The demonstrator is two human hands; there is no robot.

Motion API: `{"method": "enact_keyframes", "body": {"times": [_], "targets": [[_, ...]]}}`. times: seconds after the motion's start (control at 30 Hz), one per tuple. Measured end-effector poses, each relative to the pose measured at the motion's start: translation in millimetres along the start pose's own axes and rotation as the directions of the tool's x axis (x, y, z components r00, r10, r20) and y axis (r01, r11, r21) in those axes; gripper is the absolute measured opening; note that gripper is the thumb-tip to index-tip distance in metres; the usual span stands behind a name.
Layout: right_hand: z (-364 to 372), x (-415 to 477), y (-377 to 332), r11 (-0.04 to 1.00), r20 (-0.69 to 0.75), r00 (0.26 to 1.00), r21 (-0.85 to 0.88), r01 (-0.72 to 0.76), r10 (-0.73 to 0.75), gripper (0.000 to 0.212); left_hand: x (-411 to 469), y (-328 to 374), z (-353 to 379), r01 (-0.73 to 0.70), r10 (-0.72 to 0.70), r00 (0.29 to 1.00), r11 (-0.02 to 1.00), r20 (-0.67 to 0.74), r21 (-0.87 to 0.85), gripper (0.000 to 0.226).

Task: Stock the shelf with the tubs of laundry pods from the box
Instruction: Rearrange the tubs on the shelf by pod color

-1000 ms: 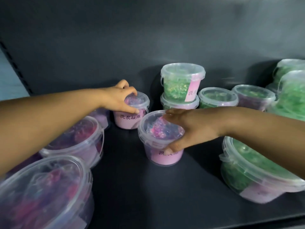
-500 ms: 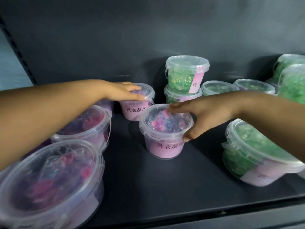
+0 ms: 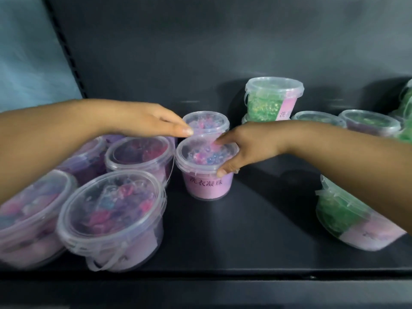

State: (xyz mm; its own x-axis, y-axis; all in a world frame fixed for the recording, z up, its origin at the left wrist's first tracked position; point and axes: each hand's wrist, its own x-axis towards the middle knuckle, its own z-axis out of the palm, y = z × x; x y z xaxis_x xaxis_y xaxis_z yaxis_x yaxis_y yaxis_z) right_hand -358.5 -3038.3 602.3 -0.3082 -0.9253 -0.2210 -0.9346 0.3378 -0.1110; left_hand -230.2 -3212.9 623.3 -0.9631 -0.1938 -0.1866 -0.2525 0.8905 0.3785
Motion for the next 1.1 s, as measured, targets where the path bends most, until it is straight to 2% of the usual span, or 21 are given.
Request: {"method": "enact_keyframes", "body": {"times": [0.07, 0.1, 0.23, 0.33, 0.4, 0.47, 0.57, 0.73, 0.87, 0.97, 1.03, 1.1], "targets": [[0.7, 4.8, -6.1, 0.998, -0.016, 1.0, -0.059, -0.014, 0.013, 0.08, -6.8, 2.5, 5.7, 0.016, -0.019, 0.999, 0.998, 0.046, 0.052, 0.06], [1.4, 6.0, -8.8, 0.995, -0.017, 1.0, -0.099, -0.022, 0.021, 0.077, -7.5, 3.0, 9.1, 0.032, -0.037, 0.997, 0.996, 0.061, 0.086, 0.062], [3.3, 8.0, -9.1, 0.989, 0.003, 1.0, -0.146, -0.02, 0.021, 0.06, -7.3, -4.4, 22.4, 0.093, -0.098, 0.995, 0.973, 0.016, 0.211, 0.083], [4.1, 8.7, -0.2, 0.999, 0.025, 1.0, -0.053, 0.006, -0.005, 0.073, -6.2, -8.0, 26.0, 0.088, -0.082, 0.996, 0.958, -0.034, 0.272, 0.086], [4.3, 10.1, 5.3, 0.999, 0.027, 0.999, -0.017, 0.038, -0.037, 0.08, -5.5, -9.4, 26.0, 0.072, -0.065, 0.997, 0.954, -0.035, 0.291, 0.081], [4.3, 12.1, 11.5, 0.997, 0.027, 0.997, 0.02, 0.069, -0.069, 0.079, -4.1, -10.3, 25.1, 0.074, -0.067, 0.997, 0.954, -0.035, 0.291, 0.078], [5.0, 14.6, 18.3, 0.993, 0.024, 0.996, 0.079, 0.087, -0.089, 0.077, -2.0, -6.8, 25.3, 0.087, -0.078, 0.996, 0.958, -0.043, 0.273, 0.091], [6.9, 16.4, 20.3, 0.993, 0.001, 0.996, 0.075, 0.091, -0.091, 0.074, 4.3, -1.5, 26.7, 0.071, -0.055, 0.997, 0.945, -0.057, 0.318, 0.082], [7.0, 13.3, 16.4, 0.998, -0.047, 0.997, -0.021, 0.062, -0.063, 0.072, 6.1, 8.5, 19.0, 0.098, -0.105, 0.994, 0.943, 0.006, 0.319, 0.088], [-4.8, -0.2, 14.5, 0.992, -0.127, 0.992, -0.123, 0.005, -0.021, 0.065, 12.5, 27.2, 9.1, 0.017, -0.013, 1.0, 0.957, -0.013, 0.29, 0.06], [-22.5, -19.3, 19.6, 0.984, -0.264, 0.964, -0.162, -0.071, 0.026, 0.056, 19.6, 44.0, 0.4, -0.052, 0.084, 0.992, 0.956, -0.099, 0.287, 0.037], [-41.5, -49.3, 34.5, 0.968, -0.418, 0.904, -0.175, -0.179, 0.091, 0.049, 25.0, 70.5, -4.0, -0.123, 0.178, 0.971, 0.947, -0.163, 0.297, 0.03]]}}
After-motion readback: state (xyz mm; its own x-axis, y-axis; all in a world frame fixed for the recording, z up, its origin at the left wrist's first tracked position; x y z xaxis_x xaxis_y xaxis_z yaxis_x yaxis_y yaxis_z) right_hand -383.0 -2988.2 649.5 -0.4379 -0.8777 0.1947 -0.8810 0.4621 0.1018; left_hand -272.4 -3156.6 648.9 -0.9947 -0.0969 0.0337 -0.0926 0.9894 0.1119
